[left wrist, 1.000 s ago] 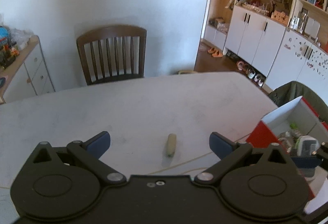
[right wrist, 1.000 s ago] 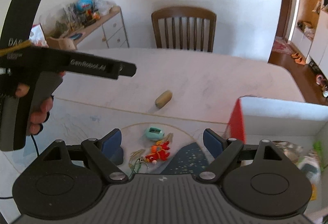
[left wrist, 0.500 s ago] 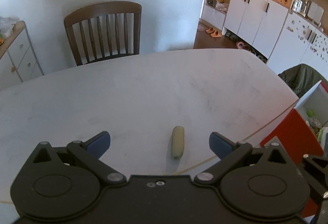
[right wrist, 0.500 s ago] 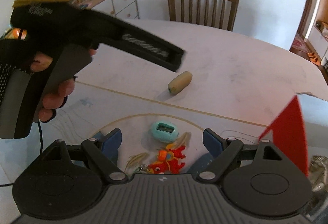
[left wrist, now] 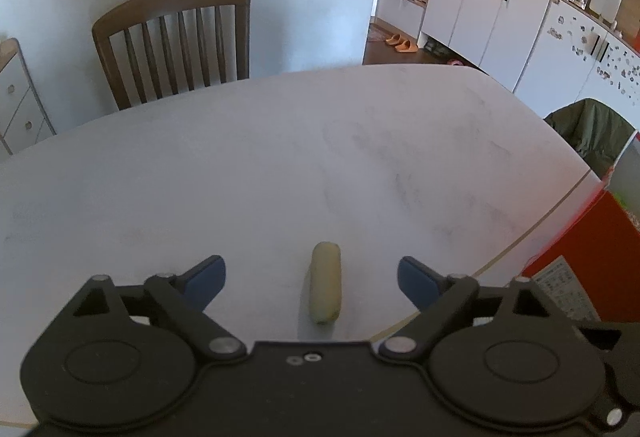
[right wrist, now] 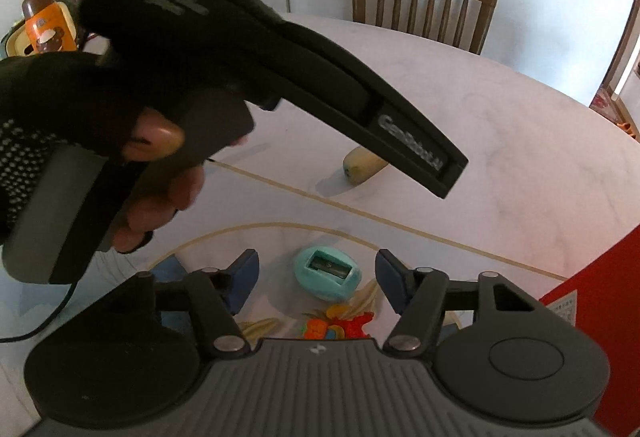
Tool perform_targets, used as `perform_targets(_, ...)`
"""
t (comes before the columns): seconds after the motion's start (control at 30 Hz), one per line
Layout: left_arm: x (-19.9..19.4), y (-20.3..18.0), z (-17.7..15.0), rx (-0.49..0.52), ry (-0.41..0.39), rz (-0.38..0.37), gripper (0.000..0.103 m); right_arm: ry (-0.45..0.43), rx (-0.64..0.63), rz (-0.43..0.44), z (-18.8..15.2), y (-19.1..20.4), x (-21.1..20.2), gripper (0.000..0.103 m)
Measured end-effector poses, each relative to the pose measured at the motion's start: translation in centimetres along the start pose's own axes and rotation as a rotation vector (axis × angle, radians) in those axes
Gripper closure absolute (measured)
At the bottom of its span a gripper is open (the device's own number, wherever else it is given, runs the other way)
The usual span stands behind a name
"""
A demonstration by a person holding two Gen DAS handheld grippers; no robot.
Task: Organize objects
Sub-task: 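Grasp the beige cylinder with the left tool while the right tool grasps the teal sharpener, then carry the beige cylinder and teal sharpener into the shoebox with both tools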
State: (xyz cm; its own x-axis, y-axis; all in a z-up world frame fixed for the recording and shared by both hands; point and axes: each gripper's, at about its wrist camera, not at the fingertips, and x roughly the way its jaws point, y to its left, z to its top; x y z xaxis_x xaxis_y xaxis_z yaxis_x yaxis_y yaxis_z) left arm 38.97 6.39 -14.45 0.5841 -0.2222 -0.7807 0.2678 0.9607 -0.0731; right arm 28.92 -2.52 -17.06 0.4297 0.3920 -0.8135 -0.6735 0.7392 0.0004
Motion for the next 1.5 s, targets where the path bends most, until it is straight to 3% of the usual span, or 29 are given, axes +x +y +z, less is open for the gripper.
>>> perform_targets(0.43,1.2,0.0,-0.4,0.019,0.023,-0.018,0.053,0.020,-0.010,-0.016,-0.8,-0.3,1.1,0.064)
perform_targets(0.6,1.4,-0.2,-0.6,0.037,0.017,-0.023,0.066,0.019,-0.008,-0.018,-1.1,-0.3,1.2,0.064)
perform_targets(0.77,1.3,-0.5,-0.6,0.050,0.014,-0.032,0.088,0.014,0.012,-0.021,-1.2,-0.5,1.3,0.064)
perform_targets(1.07,0.3,-0.1,-0.7,0.016,0.004,-0.063,0.089,-0.006,0.030,-0.035,-1.5,-0.5,0.3,0.065)
perform_targets(1.5,-5.4,-0.3,-0.4,-0.046,-0.045,-0.079,0.089,-0.092,0.089,-0.069,-3.0,0.3,-5.3,0.065)
